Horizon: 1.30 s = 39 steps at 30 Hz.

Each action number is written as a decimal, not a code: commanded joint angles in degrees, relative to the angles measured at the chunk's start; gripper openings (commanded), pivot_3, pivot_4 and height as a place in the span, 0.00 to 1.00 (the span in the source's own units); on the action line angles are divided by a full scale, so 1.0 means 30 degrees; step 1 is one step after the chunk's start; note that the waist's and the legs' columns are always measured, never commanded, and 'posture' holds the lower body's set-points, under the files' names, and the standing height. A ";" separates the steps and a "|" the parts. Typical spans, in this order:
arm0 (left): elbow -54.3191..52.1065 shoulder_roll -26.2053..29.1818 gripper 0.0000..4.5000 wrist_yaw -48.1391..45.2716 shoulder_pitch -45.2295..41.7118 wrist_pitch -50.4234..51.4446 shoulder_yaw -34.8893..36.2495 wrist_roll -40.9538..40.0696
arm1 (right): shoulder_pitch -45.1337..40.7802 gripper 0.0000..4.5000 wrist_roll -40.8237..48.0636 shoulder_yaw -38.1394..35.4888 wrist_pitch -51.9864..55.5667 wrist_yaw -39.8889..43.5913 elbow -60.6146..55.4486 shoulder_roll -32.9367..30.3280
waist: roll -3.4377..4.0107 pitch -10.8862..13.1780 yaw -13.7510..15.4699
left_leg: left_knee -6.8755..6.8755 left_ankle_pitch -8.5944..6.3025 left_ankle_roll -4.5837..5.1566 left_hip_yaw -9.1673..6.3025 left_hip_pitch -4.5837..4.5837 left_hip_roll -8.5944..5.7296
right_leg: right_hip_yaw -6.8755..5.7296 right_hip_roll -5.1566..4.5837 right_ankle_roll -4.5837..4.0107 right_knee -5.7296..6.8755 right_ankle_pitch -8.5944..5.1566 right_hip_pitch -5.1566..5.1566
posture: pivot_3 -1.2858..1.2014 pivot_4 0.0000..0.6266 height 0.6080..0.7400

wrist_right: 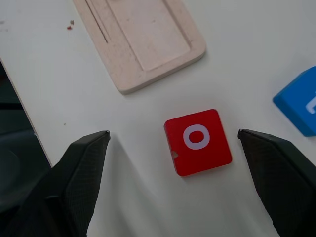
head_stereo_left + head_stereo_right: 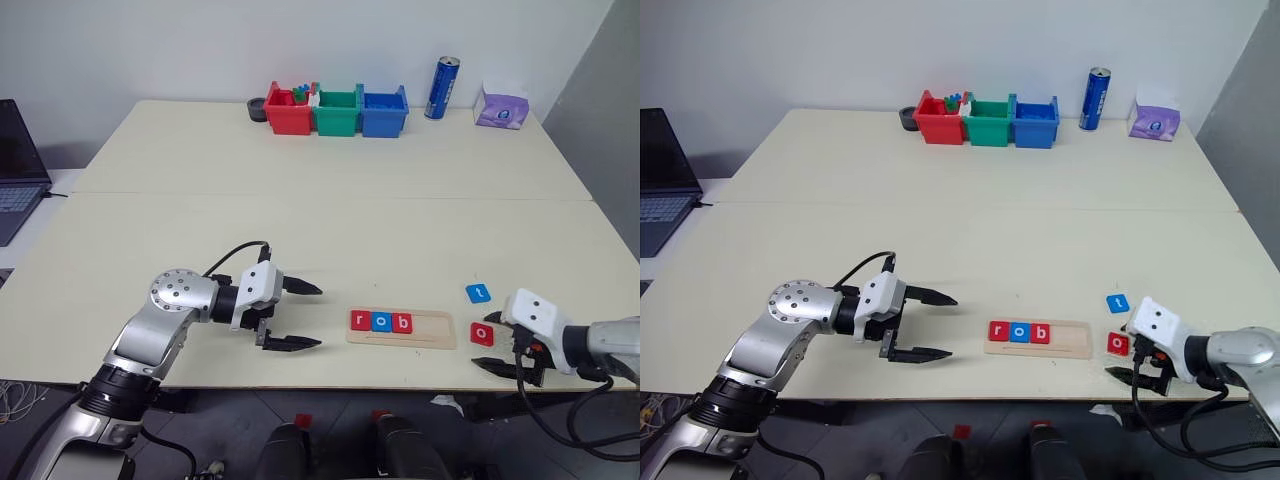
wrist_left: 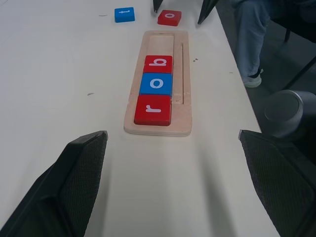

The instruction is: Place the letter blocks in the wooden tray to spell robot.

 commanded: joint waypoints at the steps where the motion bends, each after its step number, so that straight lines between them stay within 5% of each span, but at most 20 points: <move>1: -0.0767 0.0038 1.00 0.0009 0.0072 0.0086 0.0564 -0.0479 | -0.0545 0.71 -0.0498 0.0113 -0.0806 0.0099 0.0497 0.0017 | -0.0001 0.0000 0.0001 | 0.0000 0.0000 0.0000 0.0000 0.0001 0.0001 | -0.0001 0.0001 0.0000 0.0000 0.0000 0.0001 | 0.52 0.24 1.00; 6: -0.0259 -0.0186 1.00 0.0153 0.0372 -0.0055 0.1077 -0.0994 | -0.0771 0.32 -0.0091 -0.0296 -0.0782 0.0453 0.0518 -0.0223 | 0.0000 0.0000 0.0005 | 0.0006 0.0000 -0.0001 0.0003 0.0003 0.0007 | -0.0003 -0.0001 0.0000 0.0007 0.0001 0.0001 | 0.52 0.24 1.00; 12: 0.0426 -0.0224 1.00 -0.0484 0.0752 -0.0700 0.1563 -0.1304 | -0.1557 0.32 0.1303 -0.1199 0.0348 0.1233 -0.1442 -0.0871 | 0.0001 0.0000 -0.0032 | 0.0006 0.0000 -0.0001 0.0004 0.0010 0.0011 | -0.0002 -0.0001 -0.0001 0.0014 0.0001 0.0000 | 0.52 0.24 1.00; 23: 0.0814 -0.0800 1.00 -0.0868 0.0512 -0.1456 0.1181 -0.0902 | -0.6218 0.32 -0.0943 0.4798 0.1244 0.0206 -0.1841 0.1638 | 0.0000 0.0000 -0.0002 | 0.0014 0.0000 -0.0001 -0.0007 -0.0002 0.0018 | -0.0015 -0.0006 -0.0002 0.0012 0.0001 -0.0004 | 0.52 0.24 1.00; 38: 0.0551 -0.1397 1.00 -0.0527 0.0503 -0.1601 0.0904 -0.0553 | -0.7796 0.32 -0.1649 0.6165 0.1169 0.1454 -0.0863 0.2102 | 0.0001 0.0000 0.0009 | 0.0017 0.0000 0.0000 -0.0015 -0.0004 0.0022 | -0.0031 -0.0011 -0.0006 0.0019 0.0003 -0.0008 | 0.52 0.24 1.00; 39: 0.0506 -0.1412 1.00 -0.0497 0.0509 -0.1579 0.0894 -0.0548 | -0.7807 0.40 -0.1699 0.6206 0.1113 0.1549 -0.0828 0.2059 | 0.0001 0.0000 0.0012 | 0.0016 0.0000 0.0000 -0.0016 -0.0004 0.0022 | -0.0032 -0.0011 -0.0006 0.0019 0.0003 -0.0008 | 0.52 0.24 1.00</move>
